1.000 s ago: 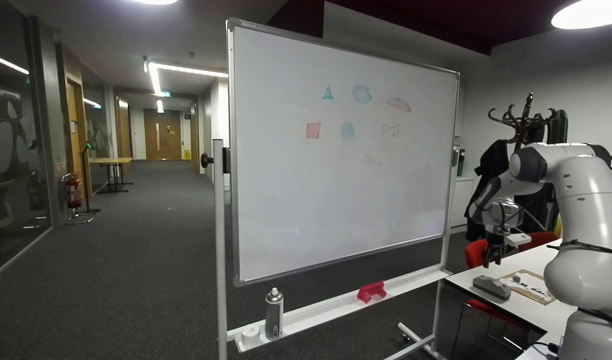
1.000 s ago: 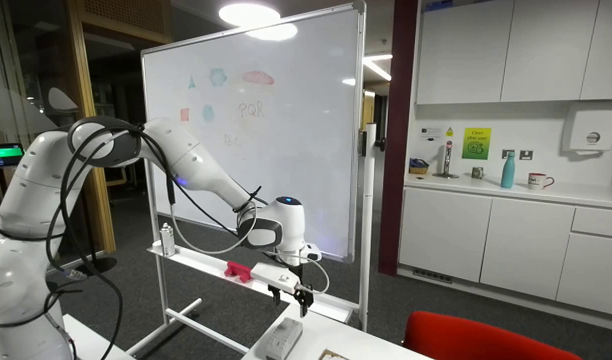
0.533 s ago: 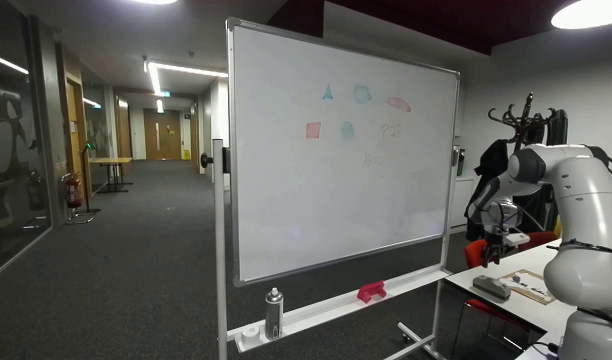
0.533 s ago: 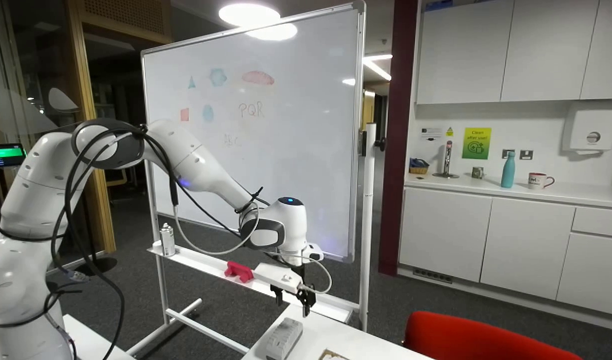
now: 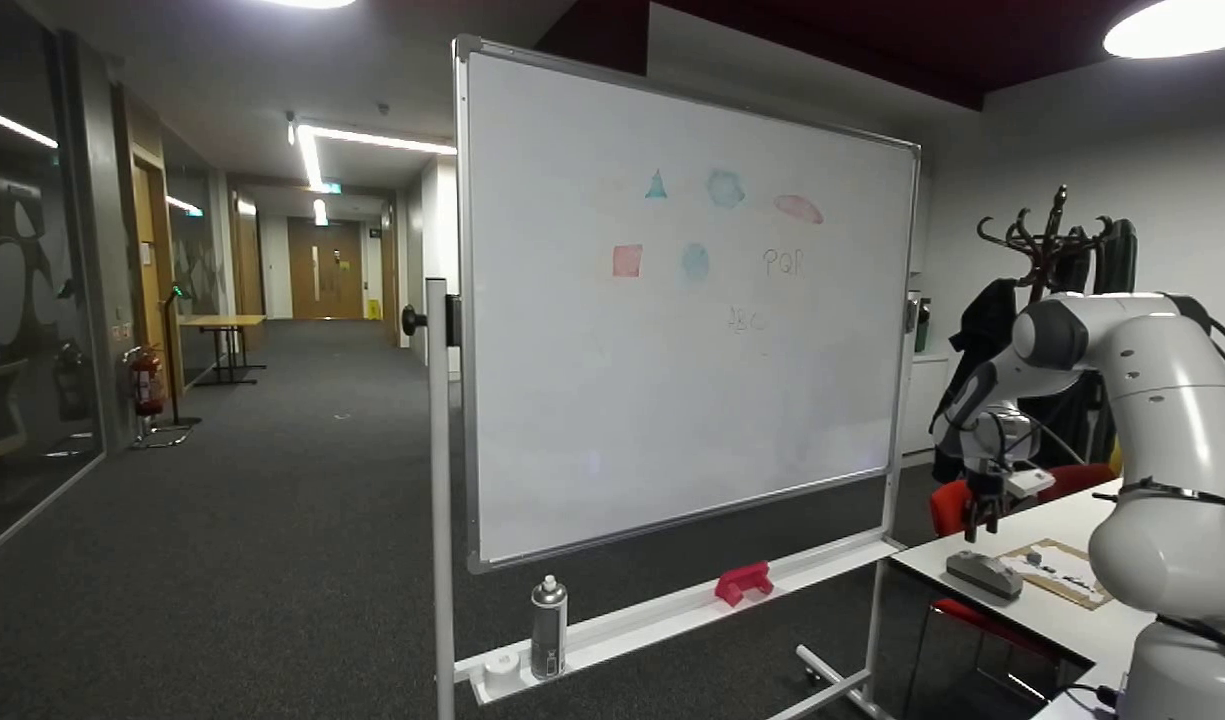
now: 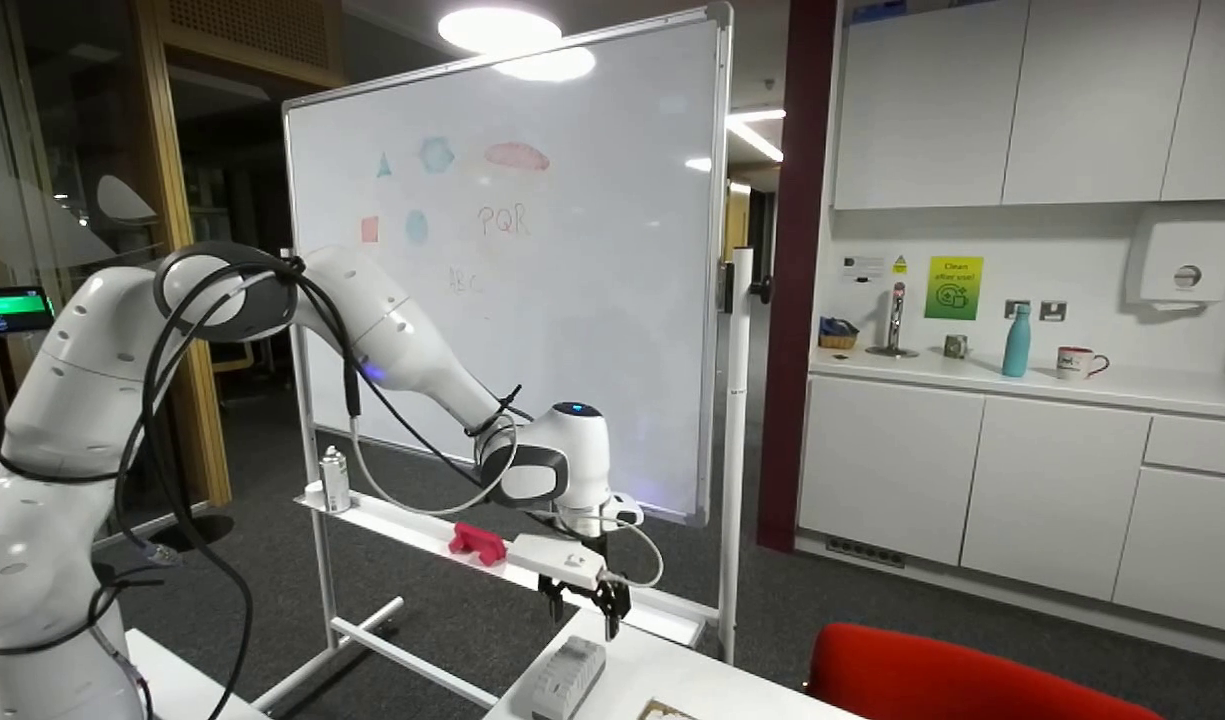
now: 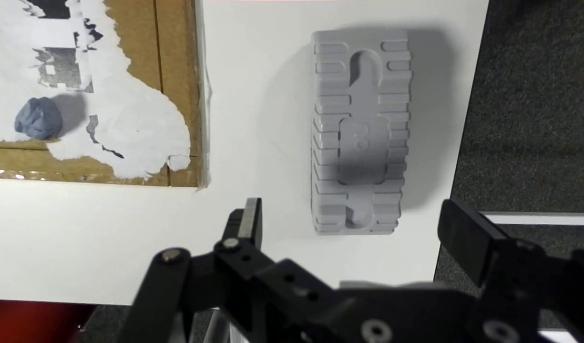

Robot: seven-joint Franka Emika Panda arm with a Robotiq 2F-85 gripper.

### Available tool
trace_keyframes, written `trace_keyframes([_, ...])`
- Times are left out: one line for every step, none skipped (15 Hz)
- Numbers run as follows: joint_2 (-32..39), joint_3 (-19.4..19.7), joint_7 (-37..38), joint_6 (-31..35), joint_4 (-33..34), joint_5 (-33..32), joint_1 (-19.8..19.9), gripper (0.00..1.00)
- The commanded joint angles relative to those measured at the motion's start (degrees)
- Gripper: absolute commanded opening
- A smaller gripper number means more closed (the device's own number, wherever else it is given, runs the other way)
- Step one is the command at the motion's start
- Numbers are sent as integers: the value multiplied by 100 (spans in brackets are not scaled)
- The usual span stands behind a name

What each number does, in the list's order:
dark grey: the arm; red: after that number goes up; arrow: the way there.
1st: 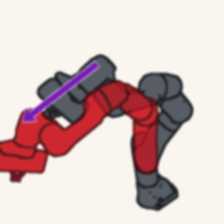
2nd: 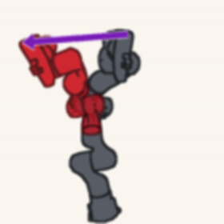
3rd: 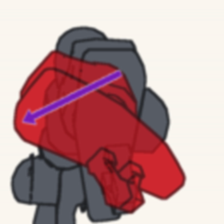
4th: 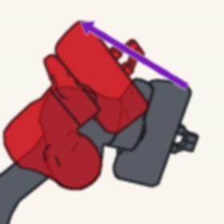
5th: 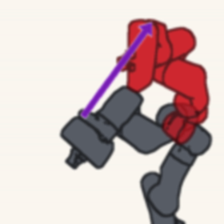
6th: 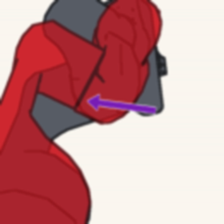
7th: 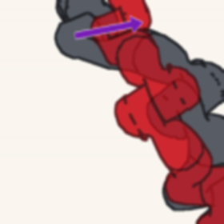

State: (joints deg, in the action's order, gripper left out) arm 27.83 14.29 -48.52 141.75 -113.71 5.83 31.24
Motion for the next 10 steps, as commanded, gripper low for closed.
trace_keyframes([56, -135, -98, 442, -210, -69, 108, 100])
trace_keyframes([96, -192, -139, 558, -254, -15, 151, 100])
trace_keyframes([127, -236, -166, 694, -311, 4, 184, 100])
trace_keyframes([157, -273, -176, 824, -366, -11, 206, 100])
trace_keyframes([177, -307, -169, 939, -428, -22, 222, 100])
trace_keyframes([189, -367, -186, 1042, -488, 4, 260, 100])
trace_keyframes([199, -417, -207, 1122, -541, 9, 295, 100])
trace_keyframes([219, -478, -225, 1203, -582, 23, 341, 100])
trace_keyframes([239, -544, -240, 1304, -630, 43, 394, 100])
trace_keyframes([253, -602, -255, 1359, -658, 46, 446, 100])
